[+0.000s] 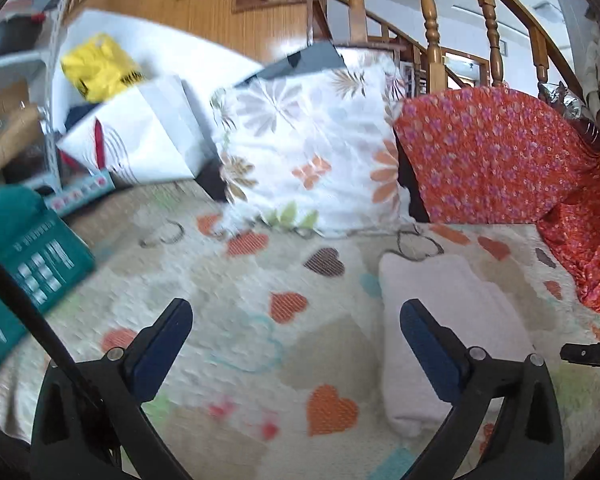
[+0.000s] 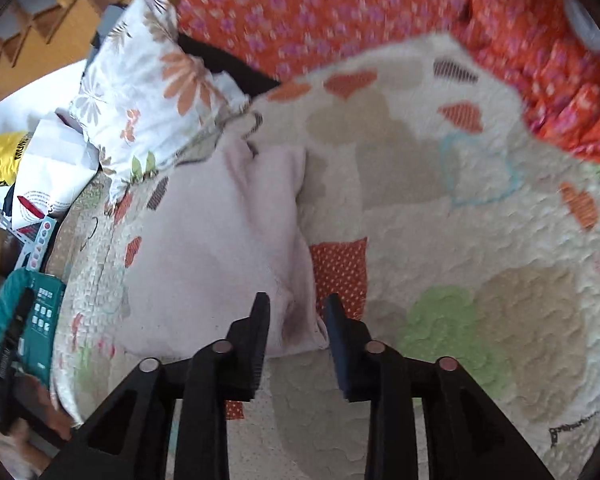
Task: Fold small clothes
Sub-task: 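Release the sweater and withdraw both grippers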
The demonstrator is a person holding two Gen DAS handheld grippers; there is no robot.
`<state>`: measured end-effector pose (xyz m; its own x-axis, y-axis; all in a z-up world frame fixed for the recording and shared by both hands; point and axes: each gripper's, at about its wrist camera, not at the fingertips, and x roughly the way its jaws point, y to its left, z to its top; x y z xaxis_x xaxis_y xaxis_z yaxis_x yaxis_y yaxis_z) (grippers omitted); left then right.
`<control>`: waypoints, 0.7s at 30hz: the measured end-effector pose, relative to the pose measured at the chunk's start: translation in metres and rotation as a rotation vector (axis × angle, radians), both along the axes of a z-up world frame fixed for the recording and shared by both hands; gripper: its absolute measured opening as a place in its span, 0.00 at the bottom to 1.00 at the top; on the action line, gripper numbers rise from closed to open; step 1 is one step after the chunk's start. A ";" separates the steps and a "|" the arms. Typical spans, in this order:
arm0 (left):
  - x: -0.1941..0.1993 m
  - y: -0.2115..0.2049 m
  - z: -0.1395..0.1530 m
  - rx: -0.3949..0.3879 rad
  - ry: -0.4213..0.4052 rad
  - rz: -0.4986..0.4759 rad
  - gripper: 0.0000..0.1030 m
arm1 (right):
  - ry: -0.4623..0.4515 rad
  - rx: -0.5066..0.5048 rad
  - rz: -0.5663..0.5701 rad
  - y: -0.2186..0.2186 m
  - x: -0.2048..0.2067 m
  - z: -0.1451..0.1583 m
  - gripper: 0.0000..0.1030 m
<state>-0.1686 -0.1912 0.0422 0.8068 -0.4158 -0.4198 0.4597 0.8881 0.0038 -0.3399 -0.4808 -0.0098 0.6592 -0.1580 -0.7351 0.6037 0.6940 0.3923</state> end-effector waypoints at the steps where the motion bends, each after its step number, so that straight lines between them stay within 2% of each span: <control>1: -0.001 0.004 0.005 -0.004 0.001 0.005 1.00 | -0.011 -0.002 -0.001 0.002 -0.001 0.002 0.32; 4: -0.007 0.015 0.012 -0.025 0.027 0.021 1.00 | -0.017 -0.022 0.000 0.017 0.009 0.010 0.33; 6: -0.012 0.019 0.011 -0.040 0.045 0.009 1.00 | -0.025 -0.035 0.002 0.026 0.010 0.013 0.38; 10: -0.020 0.027 -0.007 -0.071 0.109 -0.016 1.00 | -0.005 -0.096 0.033 0.048 0.015 0.015 0.46; 15: -0.013 0.007 -0.037 0.055 0.193 -0.058 1.00 | 0.089 -0.228 0.065 0.073 0.023 0.009 0.54; 21: -0.012 -0.007 -0.064 0.137 0.270 -0.088 1.00 | 0.155 -0.288 0.090 0.078 0.031 -0.001 0.62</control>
<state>-0.1807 -0.1985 -0.0215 0.6218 -0.4041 -0.6708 0.5356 0.8444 -0.0123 -0.3092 -0.4024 -0.0113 0.5637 -0.3206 -0.7612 0.5725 0.8160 0.0804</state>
